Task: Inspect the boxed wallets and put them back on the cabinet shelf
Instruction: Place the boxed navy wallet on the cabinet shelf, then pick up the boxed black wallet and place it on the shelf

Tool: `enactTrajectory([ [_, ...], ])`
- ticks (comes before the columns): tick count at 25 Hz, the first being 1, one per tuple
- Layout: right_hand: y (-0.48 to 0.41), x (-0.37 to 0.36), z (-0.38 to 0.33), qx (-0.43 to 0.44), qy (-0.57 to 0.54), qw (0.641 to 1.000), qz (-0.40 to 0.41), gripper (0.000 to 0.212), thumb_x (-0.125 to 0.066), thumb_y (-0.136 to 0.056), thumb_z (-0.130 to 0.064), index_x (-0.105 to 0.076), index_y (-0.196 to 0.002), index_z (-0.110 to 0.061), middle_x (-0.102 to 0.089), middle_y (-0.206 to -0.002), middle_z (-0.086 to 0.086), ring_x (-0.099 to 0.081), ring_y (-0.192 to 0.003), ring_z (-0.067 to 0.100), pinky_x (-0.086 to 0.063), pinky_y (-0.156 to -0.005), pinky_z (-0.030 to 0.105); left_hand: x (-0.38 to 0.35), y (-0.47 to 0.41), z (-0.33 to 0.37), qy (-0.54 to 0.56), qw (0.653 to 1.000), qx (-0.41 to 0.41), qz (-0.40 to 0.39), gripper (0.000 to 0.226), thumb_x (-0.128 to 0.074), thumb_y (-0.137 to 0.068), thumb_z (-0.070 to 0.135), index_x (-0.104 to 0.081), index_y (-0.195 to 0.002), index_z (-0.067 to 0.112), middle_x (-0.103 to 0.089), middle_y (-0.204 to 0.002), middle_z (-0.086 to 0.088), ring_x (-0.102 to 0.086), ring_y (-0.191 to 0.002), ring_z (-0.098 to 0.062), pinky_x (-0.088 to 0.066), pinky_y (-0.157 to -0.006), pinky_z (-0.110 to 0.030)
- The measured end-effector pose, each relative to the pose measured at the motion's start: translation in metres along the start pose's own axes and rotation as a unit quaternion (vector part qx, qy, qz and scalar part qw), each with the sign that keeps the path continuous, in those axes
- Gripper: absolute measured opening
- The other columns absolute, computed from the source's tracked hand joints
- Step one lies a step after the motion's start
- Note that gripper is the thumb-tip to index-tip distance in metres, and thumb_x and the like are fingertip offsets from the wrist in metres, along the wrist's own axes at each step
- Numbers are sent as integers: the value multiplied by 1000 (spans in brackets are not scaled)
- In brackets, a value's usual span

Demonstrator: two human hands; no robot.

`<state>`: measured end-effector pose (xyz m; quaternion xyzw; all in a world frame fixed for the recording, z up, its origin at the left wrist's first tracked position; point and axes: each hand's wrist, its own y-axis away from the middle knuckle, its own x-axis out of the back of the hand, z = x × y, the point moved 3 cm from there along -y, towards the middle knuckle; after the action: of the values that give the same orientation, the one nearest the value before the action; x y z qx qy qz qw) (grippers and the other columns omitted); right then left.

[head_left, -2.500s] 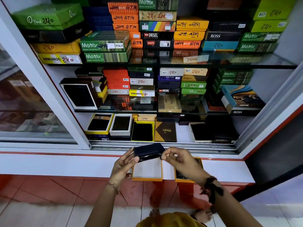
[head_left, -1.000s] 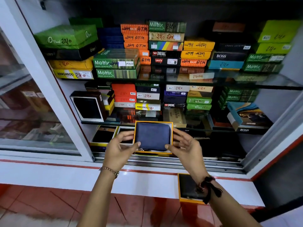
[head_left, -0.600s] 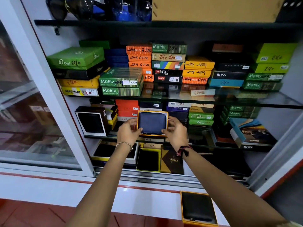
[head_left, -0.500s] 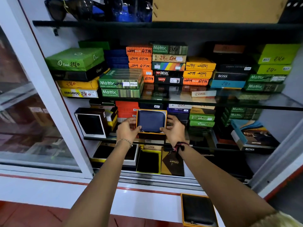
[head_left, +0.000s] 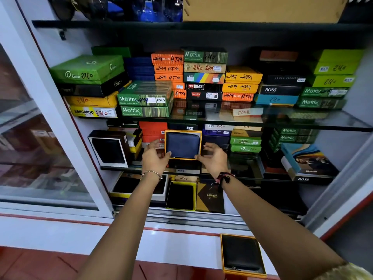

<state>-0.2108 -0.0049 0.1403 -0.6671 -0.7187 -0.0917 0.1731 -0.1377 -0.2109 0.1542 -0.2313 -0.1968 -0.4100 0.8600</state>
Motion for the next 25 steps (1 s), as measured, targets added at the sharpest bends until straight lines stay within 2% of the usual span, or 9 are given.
enactTrajectory([
  [4, 22, 11, 2, -5, -22, 1000, 13, 65, -86, -77, -19, -59, -135, -8, -66, -133, 11, -70, -101, 23, -60, -92, 40, 2, 26, 17, 28, 999, -33, 23, 52, -75, -80, 28, -56, -127, 19, -59, -122, -6, -67, -84, -20, -56, -80, -33],
  [9, 74, 36, 18, -21, -78, 997, -11, 51, -85, -78, -9, -65, -125, -5, -69, -121, 13, -73, -97, 28, -62, -87, 46, -19, 80, 29, 66, 995, -68, -37, 37, -76, -79, 29, -66, -113, 19, -67, -94, 0, -67, -72, -19, -59, -71, -32],
  [10, 86, 42, 28, -28, -79, 996, -16, 46, -84, -79, -8, -67, -122, -5, -70, -117, 13, -74, -92, 26, -64, -84, 44, -26, 92, 27, 74, 993, -68, -55, 34, -76, -79, 29, -67, -110, 20, -68, -91, 0, -67, -68, -18, -59, -69, -31],
  [13, 124, 67, 78, -56, -27, 998, -17, 32, -84, -80, -11, -72, -109, -6, -72, -101, 10, -70, -75, 15, -63, -62, 25, -58, 133, 8, 78, 989, -52, -115, 25, -77, -77, 26, -70, -99, 19, -71, -85, 0, -68, -73, -16, -58, -70, -28],
  [15, 149, 87, 126, -107, 35, 994, -12, 19, -82, -82, -15, -74, -97, -7, -72, -91, 8, -70, -76, 17, -62, -57, 24, -83, 163, -10, 51, 982, -1, -183, 20, -78, -76, 27, -71, -92, 18, -74, -85, 1, -69, -79, -16, -57, -70, -26],
  [17, 172, 106, 176, -184, 135, 973, -28, 16, -77, -87, -22, -73, -93, -8, -74, -94, 11, -69, -76, 18, -60, -60, 25, -111, 190, -31, -33, 961, 53, -269, 19, -76, -78, 31, -75, -89, 15, -77, -91, -2, -71, -88, -19, -56, -76, -27],
  [20, 202, 123, 230, -267, 248, 930, -50, 41, -62, -97, -33, -64, -125, -2, -69, -123, 21, -69, -102, 32, -56, -80, 33, -140, 225, -59, -170, 897, 104, -395, 36, -62, -87, 41, -76, -82, 9, -74, -86, -11, -71, -93, -29, -53, -80, -31],
  [22, 212, 123, 238, -256, 234, 937, -45, 42, -59, -100, -30, -64, -128, 0, -67, -127, 22, -68, -108, 34, -55, -84, 35, -149, 243, -64, -147, 872, 138, -446, 38, -55, -92, 40, -69, -75, 9, -65, -72, -11, -70, -80, -33, -57, -84, -35],
  [25, 212, 122, 228, -248, 224, 941, -57, 35, -68, -94, -30, -74, -106, 2, -76, -108, 20, -71, -93, 31, -58, -84, 41, -158, 252, -61, -86, 868, 173, -458, 43, -58, -91, 42, -53, -58, 15, -55, -56, -5, -62, -59, -27, -59, -89, -43],
])
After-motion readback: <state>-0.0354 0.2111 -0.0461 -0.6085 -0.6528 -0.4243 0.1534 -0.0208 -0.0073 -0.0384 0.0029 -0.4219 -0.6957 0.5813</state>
